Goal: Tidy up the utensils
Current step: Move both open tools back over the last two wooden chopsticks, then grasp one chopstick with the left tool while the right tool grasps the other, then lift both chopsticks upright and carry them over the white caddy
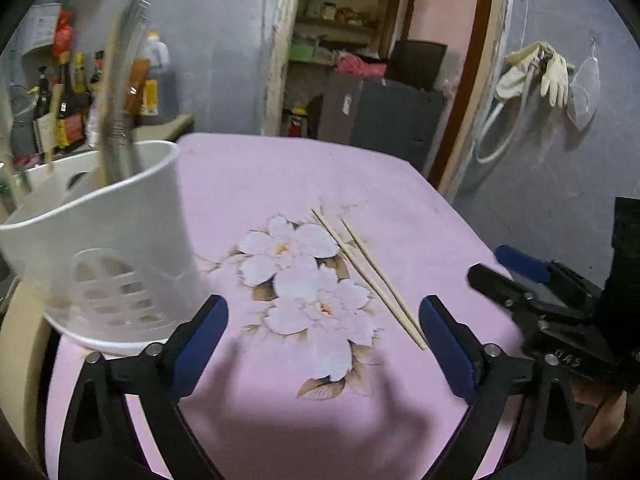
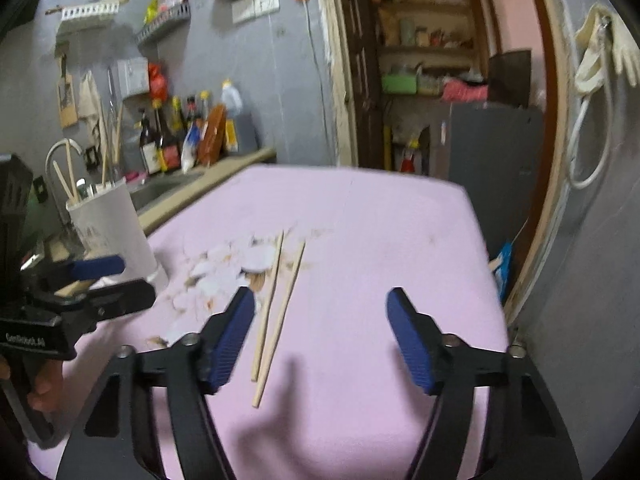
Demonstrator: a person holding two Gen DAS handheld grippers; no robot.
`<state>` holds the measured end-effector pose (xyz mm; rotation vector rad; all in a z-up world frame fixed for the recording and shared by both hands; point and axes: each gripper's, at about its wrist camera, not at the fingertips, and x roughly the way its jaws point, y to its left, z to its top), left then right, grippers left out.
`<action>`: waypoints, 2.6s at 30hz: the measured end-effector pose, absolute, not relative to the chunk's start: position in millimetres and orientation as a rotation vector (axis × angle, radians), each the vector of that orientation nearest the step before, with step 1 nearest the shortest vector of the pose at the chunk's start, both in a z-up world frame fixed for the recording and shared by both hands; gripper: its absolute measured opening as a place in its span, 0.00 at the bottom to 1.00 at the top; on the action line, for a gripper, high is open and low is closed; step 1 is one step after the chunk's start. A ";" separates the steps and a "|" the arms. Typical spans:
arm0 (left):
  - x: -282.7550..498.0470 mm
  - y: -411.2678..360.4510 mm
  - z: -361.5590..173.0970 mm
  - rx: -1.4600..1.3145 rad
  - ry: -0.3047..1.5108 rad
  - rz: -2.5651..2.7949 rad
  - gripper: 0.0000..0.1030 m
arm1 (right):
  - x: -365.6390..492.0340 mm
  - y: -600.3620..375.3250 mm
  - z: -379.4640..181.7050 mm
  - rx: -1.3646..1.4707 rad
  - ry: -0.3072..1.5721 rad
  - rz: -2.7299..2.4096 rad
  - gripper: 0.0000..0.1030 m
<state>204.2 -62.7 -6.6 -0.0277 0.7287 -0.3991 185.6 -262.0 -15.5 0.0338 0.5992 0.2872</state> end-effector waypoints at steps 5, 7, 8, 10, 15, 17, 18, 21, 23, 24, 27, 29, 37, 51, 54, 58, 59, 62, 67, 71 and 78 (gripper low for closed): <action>226.5 -70.7 -14.2 -0.041 0.826 -0.435 0.65 | 199.3 -260.2 -24.4 0.034 0.688 0.311 0.42; 234.6 -74.1 -18.7 -0.052 0.867 -0.448 0.55 | 202.0 -256.9 -28.2 0.022 0.714 0.320 0.36; 238.4 -75.3 -20.7 -0.056 0.885 -0.454 0.53 | 203.2 -254.2 -30.7 0.011 0.729 0.323 0.35; 248.8 -77.5 -26.6 -0.065 0.924 -0.465 0.48 | 205.7 -247.7 -33.7 -0.010 0.754 0.332 0.32; 267.1 -74.4 -33.4 -0.100 0.973 -0.476 0.47 | 215.0 -234.2 -41.5 -0.055 0.813 0.350 0.31; 270.5 -72.4 -32.8 -0.103 0.973 -0.476 0.46 | 217.7 -229.3 -45.2 -0.071 0.835 0.356 0.29; 271.4 -70.9 -32.4 -0.107 0.973 -0.477 0.45 | 219.7 -226.7 -46.8 -0.079 0.846 0.358 0.28; 271.9 -67.3 -32.2 -0.117 0.973 -0.476 0.44 | 223.4 -220.6 -50.3 -0.102 0.863 0.358 0.27; 271.5 -64.7 -32.3 -0.117 0.971 -0.476 0.44 | 226.5 -217.2 -52.7 -0.128 0.876 0.338 0.23; 270.9 -69.8 -32.9 -0.114 0.971 -0.474 0.43 | 227.3 -216.9 -53.2 -0.138 0.877 0.324 0.18; 274.0 -77.3 -32.5 -0.108 0.971 -0.478 0.43 | 230.5 -219.8 -52.9 -0.149 0.875 0.302 0.07; 279.8 -83.7 -33.7 -0.108 0.976 -0.486 0.43 | 231.2 -226.5 -52.2 -0.132 0.874 0.311 0.05; 302.3 -110.1 -37.6 -0.076 1.029 -0.519 0.27 | 224.7 -242.9 -45.1 -0.161 0.845 0.242 0.02; 307.0 -114.1 -44.3 -0.014 1.103 -0.514 0.02 | 231.4 -268.5 -40.1 -0.079 0.901 0.227 0.13; 296.8 -107.6 -43.9 -0.002 1.107 -0.513 0.02 | 247.1 -265.6 -42.0 -0.069 0.917 0.240 0.16; 293.8 -107.4 -43.8 0.020 1.110 -0.517 0.02 | 270.3 -262.5 -43.9 -0.049 0.947 0.247 0.16; 294.2 -108.4 -43.5 0.027 1.114 -0.516 0.02 | 276.9 -261.8 -44.4 -0.046 0.956 0.248 0.16; 295.0 -112.9 -42.1 0.066 1.120 -0.517 0.02 | 291.2 -260.3 -47.8 -0.041 0.985 0.252 0.12; 290.6 -114.0 -40.9 0.074 1.090 -0.521 0.02 | 285.2 -258.6 -48.2 -0.043 0.936 0.232 0.03; 272.2 -108.2 -28.7 0.057 0.956 -0.545 0.02 | 260.5 -259.6 -35.2 0.001 0.817 0.244 0.03; 237.8 -91.4 3.0 0.011 0.716 -0.543 0.02 | 209.4 -246.4 -2.2 0.019 0.550 0.250 0.03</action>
